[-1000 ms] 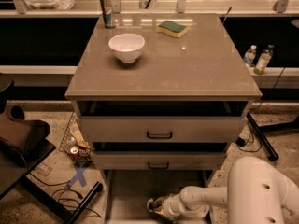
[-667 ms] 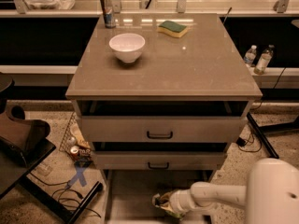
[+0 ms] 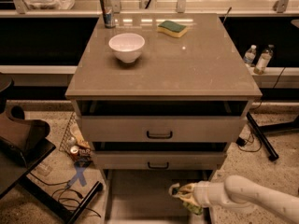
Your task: Pick green jalapeno chip bag from bottom drawer and place on counter
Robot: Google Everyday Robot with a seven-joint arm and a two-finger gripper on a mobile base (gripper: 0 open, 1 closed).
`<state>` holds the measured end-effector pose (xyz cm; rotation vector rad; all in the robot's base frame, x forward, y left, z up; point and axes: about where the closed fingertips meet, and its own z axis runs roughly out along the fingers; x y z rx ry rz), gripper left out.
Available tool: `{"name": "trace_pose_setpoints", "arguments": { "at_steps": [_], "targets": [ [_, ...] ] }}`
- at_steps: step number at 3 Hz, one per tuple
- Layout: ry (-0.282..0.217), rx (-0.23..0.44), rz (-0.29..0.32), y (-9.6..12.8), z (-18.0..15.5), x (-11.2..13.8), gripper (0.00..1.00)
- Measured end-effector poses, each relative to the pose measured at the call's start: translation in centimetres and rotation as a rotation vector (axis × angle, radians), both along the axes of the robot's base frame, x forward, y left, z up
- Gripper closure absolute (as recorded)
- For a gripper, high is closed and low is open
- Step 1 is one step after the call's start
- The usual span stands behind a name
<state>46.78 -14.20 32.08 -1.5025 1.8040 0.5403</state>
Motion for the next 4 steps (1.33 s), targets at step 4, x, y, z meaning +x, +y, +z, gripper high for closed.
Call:
{"name": "trace_pose_setpoints", "arguments": {
  "at_steps": [4],
  "targets": [
    [-0.120,0.033,-0.092,-6.4,14.9,-2.3,1.00]
  ]
}}
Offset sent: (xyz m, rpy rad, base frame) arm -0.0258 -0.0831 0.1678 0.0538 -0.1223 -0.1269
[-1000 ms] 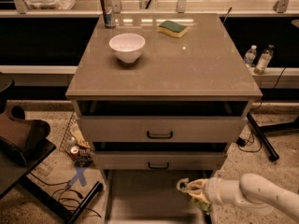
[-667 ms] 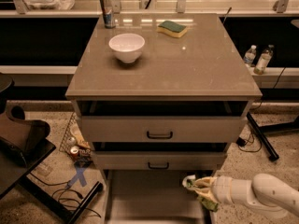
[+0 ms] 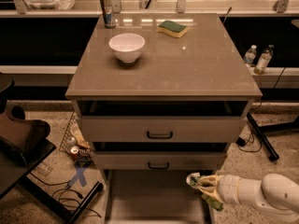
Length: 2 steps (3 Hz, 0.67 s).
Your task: Pick green jalapeno chip bag from bottom drawer and place on counter
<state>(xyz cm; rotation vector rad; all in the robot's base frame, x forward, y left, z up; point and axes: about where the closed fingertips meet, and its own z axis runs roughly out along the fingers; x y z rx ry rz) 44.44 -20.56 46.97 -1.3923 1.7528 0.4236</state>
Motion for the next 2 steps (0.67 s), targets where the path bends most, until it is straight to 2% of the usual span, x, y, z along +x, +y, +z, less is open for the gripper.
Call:
{"name": "trace_pose_setpoints", "arguments": {
  "at_steps": [2],
  "targets": [
    [-0.013,-0.013,-0.069,0.4,9.8,-0.3,1.00]
  ]
}}
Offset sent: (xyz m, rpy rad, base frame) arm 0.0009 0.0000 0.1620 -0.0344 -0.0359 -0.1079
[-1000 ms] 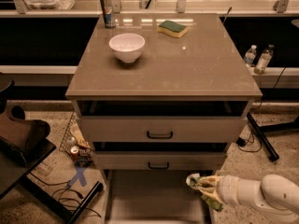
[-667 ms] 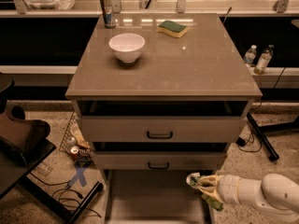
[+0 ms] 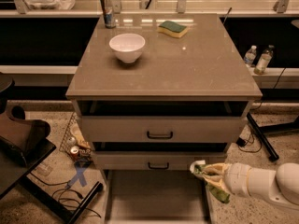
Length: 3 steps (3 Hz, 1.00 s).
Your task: Pick green jalapeno chip bag from bottom drawer and place on counter
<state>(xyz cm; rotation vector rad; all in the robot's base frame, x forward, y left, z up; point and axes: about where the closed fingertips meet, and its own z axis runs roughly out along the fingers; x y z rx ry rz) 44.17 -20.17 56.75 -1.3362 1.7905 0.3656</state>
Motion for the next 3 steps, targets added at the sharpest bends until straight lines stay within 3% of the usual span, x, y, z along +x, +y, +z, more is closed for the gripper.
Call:
{"name": "trace_pose_setpoints", "arguments": {
  "at_steps": [1,3],
  "targets": [
    [-0.041,-0.043,-0.042,0.2,6.2,0.7,1.00],
    [-0.206,-0.187,-0.082,2.2,21.3,4.4,1.00]
  ]
}}
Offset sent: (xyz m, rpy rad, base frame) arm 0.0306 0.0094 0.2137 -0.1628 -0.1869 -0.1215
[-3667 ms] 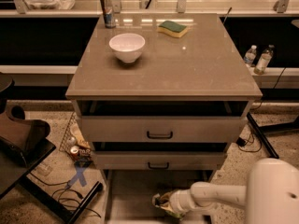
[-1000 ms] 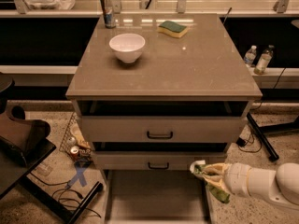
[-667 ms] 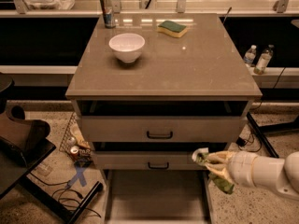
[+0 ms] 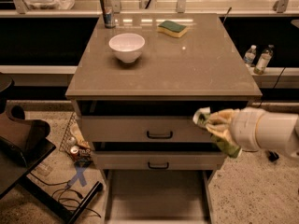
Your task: Pick green jalapeno chip bag from bottom drawer and place on counter
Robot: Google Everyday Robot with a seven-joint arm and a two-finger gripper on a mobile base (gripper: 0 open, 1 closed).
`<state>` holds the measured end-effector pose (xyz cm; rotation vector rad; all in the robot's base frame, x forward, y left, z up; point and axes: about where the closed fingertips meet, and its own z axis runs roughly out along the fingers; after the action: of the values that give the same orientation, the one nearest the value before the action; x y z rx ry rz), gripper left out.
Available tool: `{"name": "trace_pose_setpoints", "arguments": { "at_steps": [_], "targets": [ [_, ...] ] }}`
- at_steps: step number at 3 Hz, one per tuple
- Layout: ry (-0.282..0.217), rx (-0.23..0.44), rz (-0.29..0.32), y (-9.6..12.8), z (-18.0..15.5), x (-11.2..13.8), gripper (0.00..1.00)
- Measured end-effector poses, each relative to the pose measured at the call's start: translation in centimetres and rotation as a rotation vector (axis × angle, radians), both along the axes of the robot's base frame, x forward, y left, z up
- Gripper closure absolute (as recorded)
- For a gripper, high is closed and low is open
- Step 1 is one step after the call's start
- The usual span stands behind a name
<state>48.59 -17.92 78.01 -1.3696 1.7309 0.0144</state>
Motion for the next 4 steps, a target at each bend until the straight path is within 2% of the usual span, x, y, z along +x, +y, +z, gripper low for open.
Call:
{"name": "trace_pose_setpoints", "arguments": {
  "at_steps": [2,3,4],
  "targets": [
    [-0.130,-0.174,0.032,3.7,8.3,3.6,1.00],
    [-0.180,-0.283,0.062,5.2,9.7,4.0,1.00],
    [-0.191,-0.315,0.071,5.2,9.8,4.1,1.00]
  ]
}}
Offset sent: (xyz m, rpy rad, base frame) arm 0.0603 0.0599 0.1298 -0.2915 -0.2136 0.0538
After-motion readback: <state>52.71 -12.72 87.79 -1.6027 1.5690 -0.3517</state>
